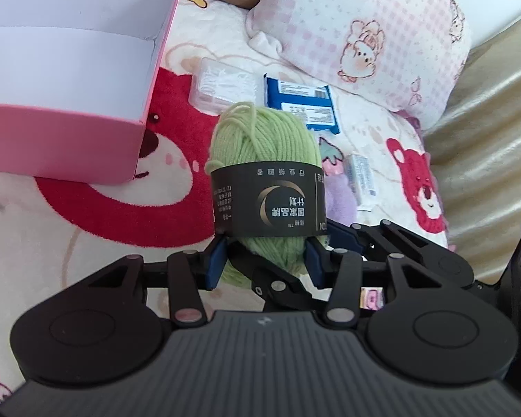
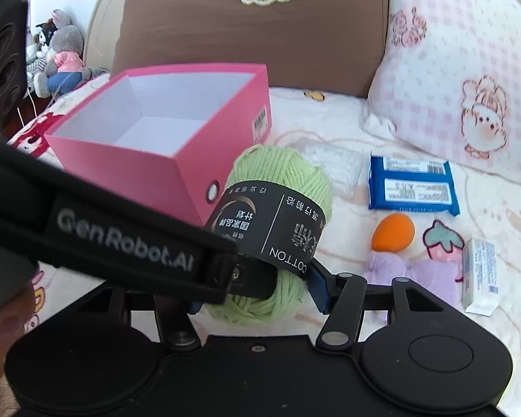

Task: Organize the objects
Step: 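Carry the green yarn skein with the left tool into the pink box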

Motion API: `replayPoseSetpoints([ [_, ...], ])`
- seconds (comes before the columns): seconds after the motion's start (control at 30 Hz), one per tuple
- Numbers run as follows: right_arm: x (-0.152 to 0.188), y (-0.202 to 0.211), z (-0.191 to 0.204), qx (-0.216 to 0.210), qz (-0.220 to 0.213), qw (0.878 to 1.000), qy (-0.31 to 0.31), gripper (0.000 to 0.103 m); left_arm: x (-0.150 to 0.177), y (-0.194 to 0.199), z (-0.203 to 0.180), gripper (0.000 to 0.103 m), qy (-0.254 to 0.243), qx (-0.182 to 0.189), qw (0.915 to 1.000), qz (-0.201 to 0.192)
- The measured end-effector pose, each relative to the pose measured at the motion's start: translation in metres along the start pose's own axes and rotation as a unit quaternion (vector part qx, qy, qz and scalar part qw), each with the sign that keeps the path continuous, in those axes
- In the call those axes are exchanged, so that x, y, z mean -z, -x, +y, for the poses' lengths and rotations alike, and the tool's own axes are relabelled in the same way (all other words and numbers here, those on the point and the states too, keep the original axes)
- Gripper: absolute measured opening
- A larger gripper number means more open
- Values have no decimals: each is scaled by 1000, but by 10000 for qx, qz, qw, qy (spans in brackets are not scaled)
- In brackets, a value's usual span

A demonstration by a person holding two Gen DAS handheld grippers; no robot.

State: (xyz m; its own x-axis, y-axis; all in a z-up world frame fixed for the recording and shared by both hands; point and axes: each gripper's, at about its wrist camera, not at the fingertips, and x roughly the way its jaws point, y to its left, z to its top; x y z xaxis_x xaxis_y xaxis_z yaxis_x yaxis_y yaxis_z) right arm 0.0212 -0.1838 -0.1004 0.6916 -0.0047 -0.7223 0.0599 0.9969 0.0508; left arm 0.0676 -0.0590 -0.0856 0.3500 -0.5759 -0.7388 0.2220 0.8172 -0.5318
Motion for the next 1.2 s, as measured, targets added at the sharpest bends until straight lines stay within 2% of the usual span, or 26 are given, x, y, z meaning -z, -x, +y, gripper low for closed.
replayPoseSetpoints([
  [0.2, -9, 17, 9, 15, 15, 9999, 106, 62, 2, 20, -10, 45, -52, -59, 10000, -28],
  [0.37, -16, 28, 21, 41, 163, 9996, 249, 63, 3, 33, -20, 45, -181, -293, 9994, 77],
  [0.5, -24, 34, 27, -39, 198, 9992, 344, 63, 4, 46, -22, 45, -198, -408, 9990, -6],
  [1.03, -73, 43, 66, -454, 179, 9967, 648, 64, -22, 109, 1, 45, -190, -508, 9983, -190],
  [1.2, -92, 28, 85, -487, 41, 9939, 992, 64, -40, 122, 21, 42, -105, -801, 9959, -418],
])
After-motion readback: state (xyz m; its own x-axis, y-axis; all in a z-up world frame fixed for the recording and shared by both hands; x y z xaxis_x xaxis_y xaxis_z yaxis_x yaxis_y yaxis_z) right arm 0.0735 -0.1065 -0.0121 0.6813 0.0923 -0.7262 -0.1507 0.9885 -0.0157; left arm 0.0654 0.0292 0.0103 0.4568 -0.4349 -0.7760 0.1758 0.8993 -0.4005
